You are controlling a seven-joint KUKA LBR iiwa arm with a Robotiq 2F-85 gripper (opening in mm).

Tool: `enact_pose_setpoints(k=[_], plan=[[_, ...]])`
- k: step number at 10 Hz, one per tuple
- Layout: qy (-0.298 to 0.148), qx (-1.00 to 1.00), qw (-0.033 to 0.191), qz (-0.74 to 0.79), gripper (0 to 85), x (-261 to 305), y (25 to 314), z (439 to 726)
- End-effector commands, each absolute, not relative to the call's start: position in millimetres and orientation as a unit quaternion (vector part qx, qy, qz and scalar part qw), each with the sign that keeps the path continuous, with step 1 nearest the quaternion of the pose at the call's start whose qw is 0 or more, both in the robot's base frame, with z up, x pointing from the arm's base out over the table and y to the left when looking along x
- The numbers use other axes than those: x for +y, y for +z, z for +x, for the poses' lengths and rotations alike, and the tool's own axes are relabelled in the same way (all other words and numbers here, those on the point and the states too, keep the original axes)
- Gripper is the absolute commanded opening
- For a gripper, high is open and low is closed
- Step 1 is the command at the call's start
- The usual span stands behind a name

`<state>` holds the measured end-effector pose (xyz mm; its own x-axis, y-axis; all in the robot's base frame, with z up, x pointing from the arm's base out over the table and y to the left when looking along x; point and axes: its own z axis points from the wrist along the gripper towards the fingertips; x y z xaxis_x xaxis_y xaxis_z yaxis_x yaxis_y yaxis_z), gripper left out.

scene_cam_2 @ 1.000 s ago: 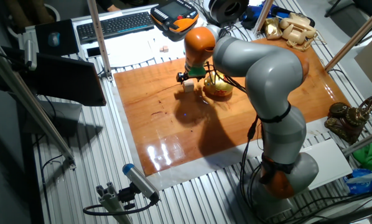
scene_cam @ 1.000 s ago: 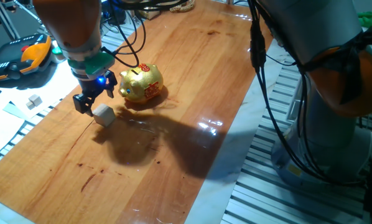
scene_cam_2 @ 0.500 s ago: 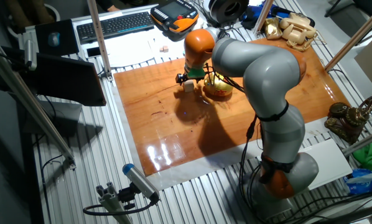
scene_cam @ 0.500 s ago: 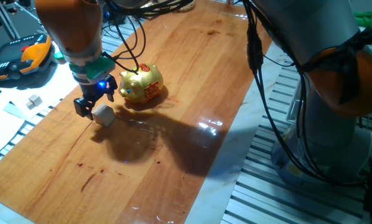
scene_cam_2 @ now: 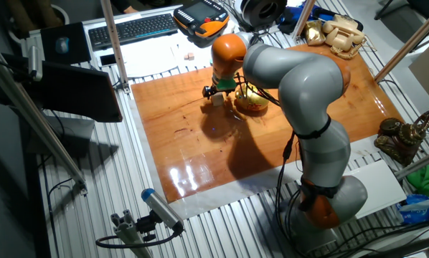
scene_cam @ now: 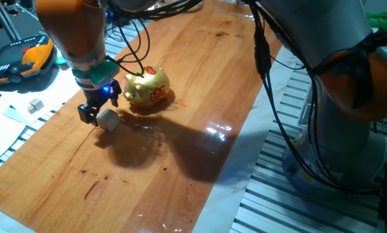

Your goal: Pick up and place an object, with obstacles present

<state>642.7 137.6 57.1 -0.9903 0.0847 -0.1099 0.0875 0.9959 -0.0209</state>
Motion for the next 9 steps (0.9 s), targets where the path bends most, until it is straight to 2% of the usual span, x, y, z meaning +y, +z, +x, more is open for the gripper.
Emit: enact_pose_setpoints(k=[1,5,6,9], plan=[[-0.014,0.998,0.055,0.041,85.0,137.4,55.9,643.0],[-0.015,0.998,0.052,0.041,85.0,139.0,46.9,643.0],[-0.014,0.998,0.053,0.039,68.0,138.9,44.5,643.2],[-0.014,0.998,0.053,0.032,68.0,138.6,41.8,643.5]])
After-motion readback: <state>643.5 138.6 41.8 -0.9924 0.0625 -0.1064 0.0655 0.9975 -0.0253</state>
